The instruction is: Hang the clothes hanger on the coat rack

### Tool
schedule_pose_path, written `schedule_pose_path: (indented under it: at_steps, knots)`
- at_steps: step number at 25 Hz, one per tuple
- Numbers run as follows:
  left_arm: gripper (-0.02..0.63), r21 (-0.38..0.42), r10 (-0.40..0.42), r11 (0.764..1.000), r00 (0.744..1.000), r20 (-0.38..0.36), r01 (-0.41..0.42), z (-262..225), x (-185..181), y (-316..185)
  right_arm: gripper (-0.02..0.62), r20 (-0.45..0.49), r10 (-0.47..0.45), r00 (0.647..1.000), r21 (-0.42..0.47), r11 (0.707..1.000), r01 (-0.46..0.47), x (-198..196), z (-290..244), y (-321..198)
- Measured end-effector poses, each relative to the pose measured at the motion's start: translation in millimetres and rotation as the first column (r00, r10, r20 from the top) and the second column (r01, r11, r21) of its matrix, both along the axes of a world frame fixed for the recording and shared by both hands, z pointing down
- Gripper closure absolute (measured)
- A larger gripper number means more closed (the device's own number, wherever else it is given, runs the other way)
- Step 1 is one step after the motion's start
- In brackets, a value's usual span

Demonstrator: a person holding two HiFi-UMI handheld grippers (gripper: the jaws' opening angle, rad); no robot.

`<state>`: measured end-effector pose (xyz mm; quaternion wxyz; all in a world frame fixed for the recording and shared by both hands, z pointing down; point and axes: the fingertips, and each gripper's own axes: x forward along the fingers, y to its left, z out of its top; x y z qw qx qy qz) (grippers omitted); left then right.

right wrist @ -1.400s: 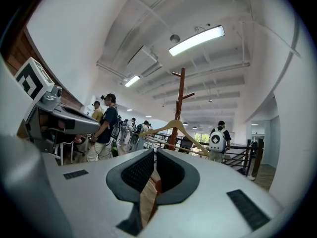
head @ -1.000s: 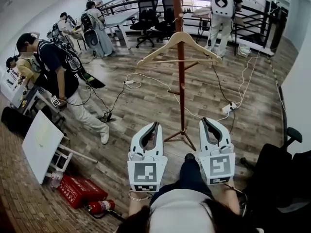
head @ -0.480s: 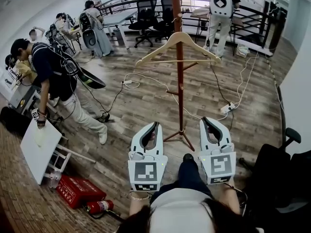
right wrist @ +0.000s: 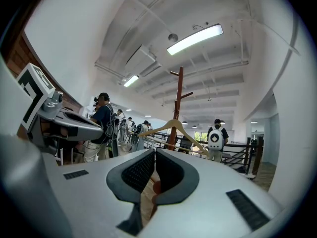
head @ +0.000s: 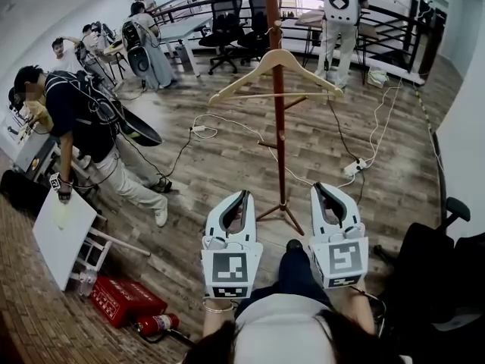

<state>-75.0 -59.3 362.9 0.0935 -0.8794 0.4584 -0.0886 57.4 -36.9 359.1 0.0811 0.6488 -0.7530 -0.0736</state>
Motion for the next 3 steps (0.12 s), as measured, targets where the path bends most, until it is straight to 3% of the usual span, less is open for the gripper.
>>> schedule_pose_path:
  at_steps: [3]
  knots:
    - [0.584,0.004,-0.006,1.0,1.0,0.025,0.006,0.6,2.8,-0.5,0.552,0.002,-0.005,1.0,-0.001,1.0,0.005,-0.7,-0.6,1.5]
